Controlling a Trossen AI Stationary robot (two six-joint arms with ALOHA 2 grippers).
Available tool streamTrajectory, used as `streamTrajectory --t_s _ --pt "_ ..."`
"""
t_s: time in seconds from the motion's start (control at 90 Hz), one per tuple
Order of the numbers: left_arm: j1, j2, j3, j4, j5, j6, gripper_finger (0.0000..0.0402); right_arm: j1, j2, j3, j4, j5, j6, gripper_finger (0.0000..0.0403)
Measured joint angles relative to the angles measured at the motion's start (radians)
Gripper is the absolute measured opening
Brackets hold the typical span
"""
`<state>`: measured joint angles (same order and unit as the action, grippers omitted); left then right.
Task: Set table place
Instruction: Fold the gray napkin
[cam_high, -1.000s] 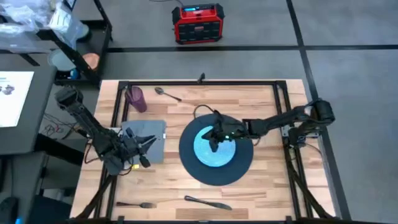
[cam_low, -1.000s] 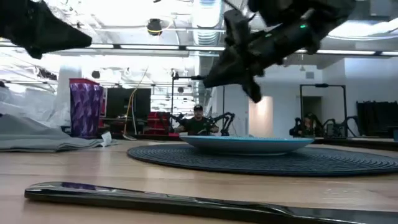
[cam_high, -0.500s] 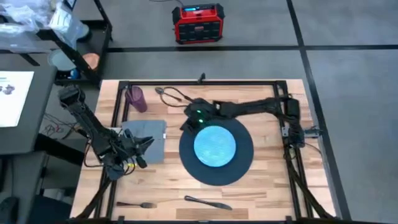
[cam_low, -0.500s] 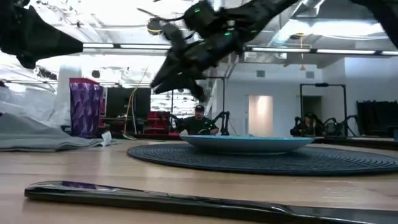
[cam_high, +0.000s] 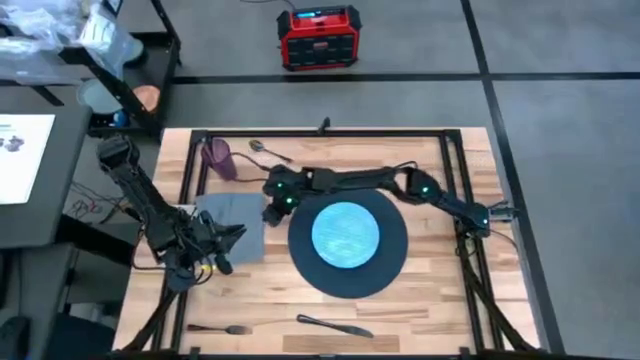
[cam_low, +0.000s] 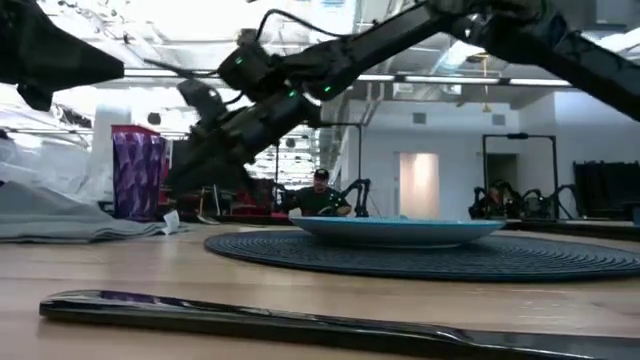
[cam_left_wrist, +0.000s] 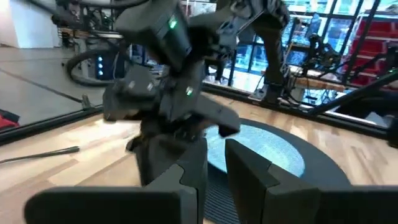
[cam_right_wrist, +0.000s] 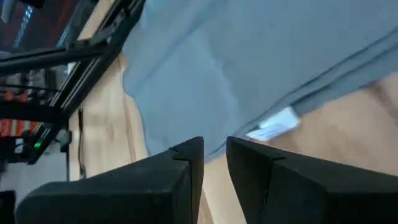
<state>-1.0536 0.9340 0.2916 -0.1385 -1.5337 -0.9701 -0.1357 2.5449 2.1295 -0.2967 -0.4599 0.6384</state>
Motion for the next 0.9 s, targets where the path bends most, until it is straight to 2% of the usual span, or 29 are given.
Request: streamTrajectory --t_s 0.256,0.467,0.711,0.822,0.9 --pt "-0.018 0.000 0.000 0.002 0.000 -0.014 0.0040 0.029 0.096 0.135 -0.059 0.008 -0.065 0.0060" --pt "-0.023 0.000 0.000 0.002 -0.001 -0.015 0.0040 0.055 0.112 0.143 -0.093 0.083 -0.162 0.0059" --pt "-0.023 0.000 0.000 -0.002 -0.001 -0.015 0.0040 0.053 0.104 0.148 -0.299 0.175 -0.200 0.0058" --pt "-0.023 0.000 0.000 -0.002 -0.001 -0.015 0.0040 0.052 0.094 0.144 -0.266 0.165 -0.217 0.0058" --pt "-0.023 0.000 0.000 -0.002 -0.002 -0.015 0.0040 0.065 0.091 0.142 -0.174 0.182 -0.229 0.0058"
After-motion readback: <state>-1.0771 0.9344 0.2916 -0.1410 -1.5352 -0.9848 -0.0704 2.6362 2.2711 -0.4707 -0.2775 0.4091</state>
